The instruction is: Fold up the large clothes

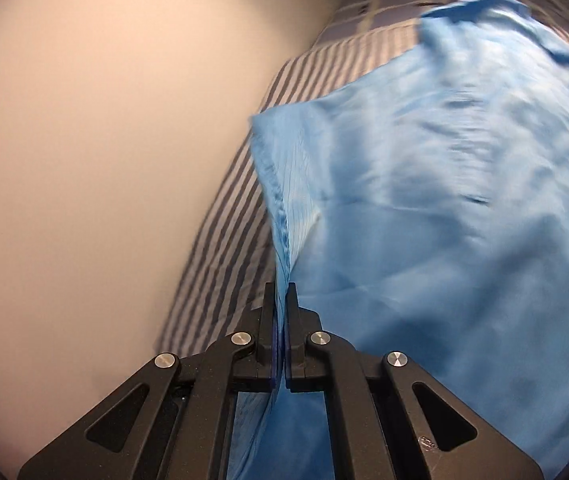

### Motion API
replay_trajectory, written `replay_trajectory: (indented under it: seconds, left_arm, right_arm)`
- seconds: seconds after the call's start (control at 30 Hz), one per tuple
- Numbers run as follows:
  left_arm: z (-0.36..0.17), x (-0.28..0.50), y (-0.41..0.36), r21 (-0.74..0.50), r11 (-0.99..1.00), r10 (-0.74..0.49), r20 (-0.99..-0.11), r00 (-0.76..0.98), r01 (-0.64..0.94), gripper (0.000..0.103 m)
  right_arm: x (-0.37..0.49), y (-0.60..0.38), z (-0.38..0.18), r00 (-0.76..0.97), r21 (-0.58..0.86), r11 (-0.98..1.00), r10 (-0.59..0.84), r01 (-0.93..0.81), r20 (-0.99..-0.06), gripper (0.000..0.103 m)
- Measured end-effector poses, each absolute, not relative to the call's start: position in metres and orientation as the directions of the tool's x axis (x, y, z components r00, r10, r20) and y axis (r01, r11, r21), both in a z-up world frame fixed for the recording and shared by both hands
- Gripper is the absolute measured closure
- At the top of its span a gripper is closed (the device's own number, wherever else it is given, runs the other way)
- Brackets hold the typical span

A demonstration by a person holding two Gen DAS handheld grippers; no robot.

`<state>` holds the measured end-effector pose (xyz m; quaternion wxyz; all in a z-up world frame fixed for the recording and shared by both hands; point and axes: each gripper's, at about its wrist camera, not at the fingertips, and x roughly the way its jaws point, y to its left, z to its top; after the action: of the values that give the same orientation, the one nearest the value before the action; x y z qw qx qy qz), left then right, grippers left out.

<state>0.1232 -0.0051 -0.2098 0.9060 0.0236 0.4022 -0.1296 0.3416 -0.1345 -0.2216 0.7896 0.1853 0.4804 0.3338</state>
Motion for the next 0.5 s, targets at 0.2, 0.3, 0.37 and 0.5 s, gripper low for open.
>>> replay_trajectory:
  seconds: [0.2, 0.3, 0.37, 0.5]
  left_arm:
    - [-0.225, 0.127, -0.048, -0.077, 0.946, -0.255, -0.775, 0.578, 0.314, 0.103]
    - [-0.228, 0.127, -0.055, -0.113, 0.938, -0.286, -0.786, 0.549, 0.327, 0.103]
    - [-0.226, 0.124, -0.057, -0.139, 0.93, -0.311, -0.791, 0.528, 0.339, 0.103]
    - [-0.209, 0.106, -0.037, -0.215, 0.919, -0.367, -0.772, 0.519, 0.33, 0.086]
  right_arm:
    - [0.34, -0.208, -0.26, 0.382, 0.699, 0.694, 0.702, -0.175, -0.602, 0.102]
    - [0.352, -0.236, -0.284, 0.383, 0.716, 0.696, 0.677, -0.057, -0.628, 0.102]
    - [0.361, -0.244, -0.294, 0.371, 0.69, 0.724, 0.645, -0.016, -0.668, 0.102]
    - [0.364, -0.242, -0.288, 0.373, 0.637, 0.768, 0.61, -0.062, -0.699, 0.099]
